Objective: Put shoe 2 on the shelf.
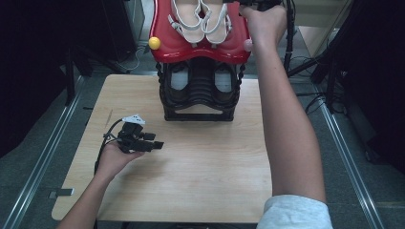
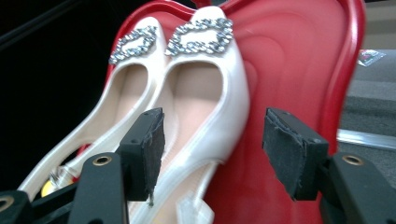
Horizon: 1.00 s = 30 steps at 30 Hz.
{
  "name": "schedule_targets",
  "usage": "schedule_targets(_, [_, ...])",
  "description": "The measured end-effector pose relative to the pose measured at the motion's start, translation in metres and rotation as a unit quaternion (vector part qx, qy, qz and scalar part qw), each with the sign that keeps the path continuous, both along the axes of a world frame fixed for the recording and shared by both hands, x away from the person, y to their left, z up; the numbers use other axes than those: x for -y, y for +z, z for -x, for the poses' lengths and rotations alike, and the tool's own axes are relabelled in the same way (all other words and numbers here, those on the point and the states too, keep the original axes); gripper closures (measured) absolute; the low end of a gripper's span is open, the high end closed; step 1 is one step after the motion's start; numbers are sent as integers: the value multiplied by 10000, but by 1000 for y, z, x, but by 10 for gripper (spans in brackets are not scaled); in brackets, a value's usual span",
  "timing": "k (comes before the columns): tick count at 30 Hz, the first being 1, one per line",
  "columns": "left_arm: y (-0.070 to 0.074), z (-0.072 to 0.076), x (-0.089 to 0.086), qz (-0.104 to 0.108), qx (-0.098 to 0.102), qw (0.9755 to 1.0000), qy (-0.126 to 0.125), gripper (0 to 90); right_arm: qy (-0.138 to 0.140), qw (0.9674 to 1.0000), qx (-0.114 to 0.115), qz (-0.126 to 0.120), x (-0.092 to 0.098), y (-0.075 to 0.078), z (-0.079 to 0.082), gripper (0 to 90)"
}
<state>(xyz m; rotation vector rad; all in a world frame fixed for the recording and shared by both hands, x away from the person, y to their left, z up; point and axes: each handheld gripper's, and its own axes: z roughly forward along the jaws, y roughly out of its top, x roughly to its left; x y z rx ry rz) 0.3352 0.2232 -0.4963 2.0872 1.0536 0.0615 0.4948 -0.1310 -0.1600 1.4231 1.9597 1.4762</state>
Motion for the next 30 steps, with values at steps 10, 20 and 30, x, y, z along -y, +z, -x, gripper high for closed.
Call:
schedule_targets(10, [1, -1, -2, 86, -12, 9999, 106, 387, -154, 9997, -81, -153, 37, -21, 2, 389])
schedule_targets(20, [-1, -1, -3, 25, -31, 10000, 73, 387, -310, 9994, -136, -66, 70, -43, 5, 386])
schedule_targets(30, [2, 1, -2, 17, 165, 9999, 2, 390, -438, 9987, -244, -19, 103, -72, 11, 386])
